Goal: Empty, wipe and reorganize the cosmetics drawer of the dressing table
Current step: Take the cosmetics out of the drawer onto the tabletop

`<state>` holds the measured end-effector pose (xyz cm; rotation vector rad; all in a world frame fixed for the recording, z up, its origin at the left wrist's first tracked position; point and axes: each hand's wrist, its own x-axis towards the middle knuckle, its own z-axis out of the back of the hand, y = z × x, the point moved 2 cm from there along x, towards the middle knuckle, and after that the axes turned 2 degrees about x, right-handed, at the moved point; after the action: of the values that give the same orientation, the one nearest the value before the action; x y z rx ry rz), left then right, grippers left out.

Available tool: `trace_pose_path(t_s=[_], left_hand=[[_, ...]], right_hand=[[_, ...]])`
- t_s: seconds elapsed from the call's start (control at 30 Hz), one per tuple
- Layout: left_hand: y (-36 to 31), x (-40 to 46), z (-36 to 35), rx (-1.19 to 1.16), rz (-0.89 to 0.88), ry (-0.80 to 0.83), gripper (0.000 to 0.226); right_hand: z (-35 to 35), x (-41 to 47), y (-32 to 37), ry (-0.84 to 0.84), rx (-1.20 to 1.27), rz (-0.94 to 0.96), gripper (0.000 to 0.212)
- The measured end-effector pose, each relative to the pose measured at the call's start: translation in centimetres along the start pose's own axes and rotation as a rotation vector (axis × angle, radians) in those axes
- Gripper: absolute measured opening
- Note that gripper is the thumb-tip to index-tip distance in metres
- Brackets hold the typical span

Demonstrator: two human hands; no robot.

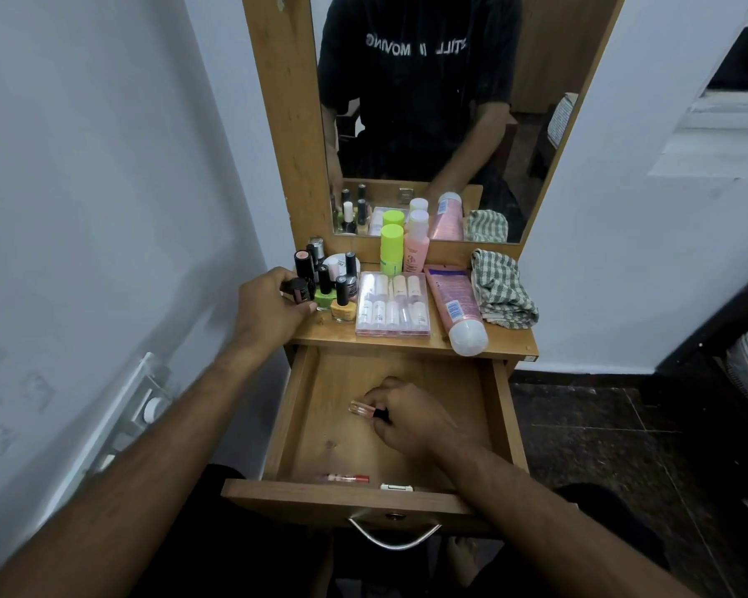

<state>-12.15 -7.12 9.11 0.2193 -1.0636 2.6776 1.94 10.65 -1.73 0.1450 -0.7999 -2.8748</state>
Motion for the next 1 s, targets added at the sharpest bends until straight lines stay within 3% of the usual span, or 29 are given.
trace_pose_path(t_s=[0.17,0.3,0.43,0.57,0.77,1.0], left_hand=[[0.7,-0.6,-0.1,0.005,-0.005,-0.022,0.036],[1.3,-2.9,0.5,0.049,-0.060,-0.154,0.027],[0.9,-7.5,0.5,0.041,-0.137,-0.227,0.014],[1.3,-11.2,-0.7,-0.063,-0.151,-0.199,0.011],[2.2,-12.6,-2.5,-0.045,-0.235,-0.043,0.019],[2.1,-13.1,-4.1,0.215,-0.231,0.399,0.006]], right_hand=[[0.6,-0.2,0.3,-0.089,0.075,0.038,0.021],[1.1,-0.6,1.4,-0.174,0.208,0.053,0.015],[1.9,-0.4,2.7,-0.409,0.271,0.109,0.019],[3.4,0.3,4.7,-0.660,0.346,0.103,0.018],[5.0,2.8,6.3,-0.745,0.450,0.002,0.012],[4.8,5.2,6.4,-0.764,0.319,-0.123,0.015]])
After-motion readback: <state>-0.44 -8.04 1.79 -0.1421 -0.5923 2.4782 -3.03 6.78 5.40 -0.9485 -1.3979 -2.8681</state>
